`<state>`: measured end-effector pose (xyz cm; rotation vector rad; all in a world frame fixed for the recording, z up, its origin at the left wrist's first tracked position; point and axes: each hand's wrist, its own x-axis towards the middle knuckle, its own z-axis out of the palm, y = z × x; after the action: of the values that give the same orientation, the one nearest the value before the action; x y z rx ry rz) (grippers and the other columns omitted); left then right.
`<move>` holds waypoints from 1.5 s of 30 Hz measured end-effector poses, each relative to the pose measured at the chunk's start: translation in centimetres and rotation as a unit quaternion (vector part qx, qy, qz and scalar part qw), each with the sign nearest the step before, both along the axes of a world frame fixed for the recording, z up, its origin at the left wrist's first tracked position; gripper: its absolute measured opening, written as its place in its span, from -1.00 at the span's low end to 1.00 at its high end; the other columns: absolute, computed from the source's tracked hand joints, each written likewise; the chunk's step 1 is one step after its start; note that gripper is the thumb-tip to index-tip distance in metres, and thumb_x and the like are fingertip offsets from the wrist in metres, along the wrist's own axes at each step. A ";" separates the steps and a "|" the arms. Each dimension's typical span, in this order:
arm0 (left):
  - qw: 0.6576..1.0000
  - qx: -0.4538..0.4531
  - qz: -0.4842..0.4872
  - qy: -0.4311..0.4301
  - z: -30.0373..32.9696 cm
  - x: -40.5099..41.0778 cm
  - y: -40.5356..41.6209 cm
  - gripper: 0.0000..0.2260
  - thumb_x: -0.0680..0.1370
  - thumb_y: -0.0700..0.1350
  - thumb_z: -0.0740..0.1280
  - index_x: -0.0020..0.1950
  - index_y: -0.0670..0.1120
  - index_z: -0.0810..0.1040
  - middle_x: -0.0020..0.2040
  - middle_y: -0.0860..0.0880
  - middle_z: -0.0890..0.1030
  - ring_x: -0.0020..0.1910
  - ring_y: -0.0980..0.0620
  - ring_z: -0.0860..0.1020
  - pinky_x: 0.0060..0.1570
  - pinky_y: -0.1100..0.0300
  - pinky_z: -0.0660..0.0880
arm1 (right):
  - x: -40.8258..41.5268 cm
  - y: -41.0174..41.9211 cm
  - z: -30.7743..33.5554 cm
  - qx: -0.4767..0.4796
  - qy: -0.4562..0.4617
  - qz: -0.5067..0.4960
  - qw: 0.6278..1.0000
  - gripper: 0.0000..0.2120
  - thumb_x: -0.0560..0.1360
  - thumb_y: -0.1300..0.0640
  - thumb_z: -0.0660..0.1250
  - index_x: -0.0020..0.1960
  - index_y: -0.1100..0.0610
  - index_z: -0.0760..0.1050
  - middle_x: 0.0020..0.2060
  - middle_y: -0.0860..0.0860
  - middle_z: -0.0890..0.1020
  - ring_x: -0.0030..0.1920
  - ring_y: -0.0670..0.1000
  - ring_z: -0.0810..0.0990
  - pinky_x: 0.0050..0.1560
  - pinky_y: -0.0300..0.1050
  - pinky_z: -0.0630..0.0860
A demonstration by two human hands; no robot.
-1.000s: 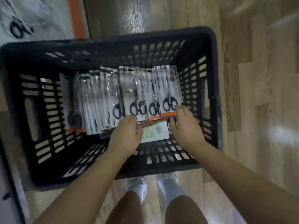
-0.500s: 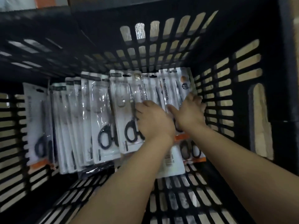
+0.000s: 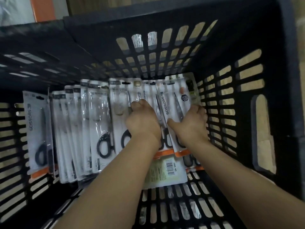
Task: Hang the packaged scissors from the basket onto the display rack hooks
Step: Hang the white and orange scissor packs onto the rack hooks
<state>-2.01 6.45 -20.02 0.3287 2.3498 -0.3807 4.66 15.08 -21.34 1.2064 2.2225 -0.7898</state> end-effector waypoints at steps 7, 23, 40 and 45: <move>0.997 -0.005 -0.063 0.046 0.7 0.6 -2.2 -0.56 0.53 -0.03 0.31 0.29 -0.25 0.33 0.19 -0.19 0.45 0.05 -0.05 0.52 -0.04 0.18 0.39 | 0.8 -1.0 1.1 0.010 -0.037 0.003 0.999 -0.12 0.34 -0.14 0.44 0.43 0.29 0.12 0.40 0.19 0.12 0.38 0.19 0.11 0.33 0.05 0.27; 0.975 -0.010 -0.217 0.039 1.0 2.6 -2.7 -0.57 0.62 -0.14 0.02 0.46 -0.29 0.10 0.42 -0.25 0.19 0.32 -0.20 0.27 0.19 0.01 0.32 | 3.1 -1.6 1.3 -0.058 0.029 -0.183 0.981 -0.07 0.36 0.05 0.51 0.51 0.15 -0.01 0.38 0.16 0.18 0.35 0.18 0.30 0.28 0.05 0.35; 0.997 0.035 0.030 -0.058 1.3 1.8 2.6 -0.29 0.54 -0.09 0.22 0.48 -0.35 -0.13 0.46 -0.35 0.07 0.44 -0.30 0.08 0.38 -0.10 0.14 | 1.0 0.5 1.6 -0.019 0.047 -0.212 0.976 -0.65 0.63 0.10 0.09 0.40 0.12 0.23 0.26 0.15 0.45 0.26 0.14 0.45 0.09 -0.05 0.38; 0.968 0.051 0.239 -0.060 0.7 -1.0 4.3 -0.32 0.50 -0.14 0.31 0.48 -0.31 0.02 0.44 -0.30 0.13 0.41 -0.25 0.15 0.33 0.00 0.23 | 1.1 0.8 1.0 -0.017 0.035 -0.207 0.978 -0.62 0.63 0.09 0.09 0.43 0.10 0.20 0.31 0.13 0.42 0.30 0.11 0.42 0.05 -0.12 0.31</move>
<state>-2.98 10.72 -19.31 -0.1665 2.2396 -0.0073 5.73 15.86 -20.32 1.6768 2.0252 -1.0368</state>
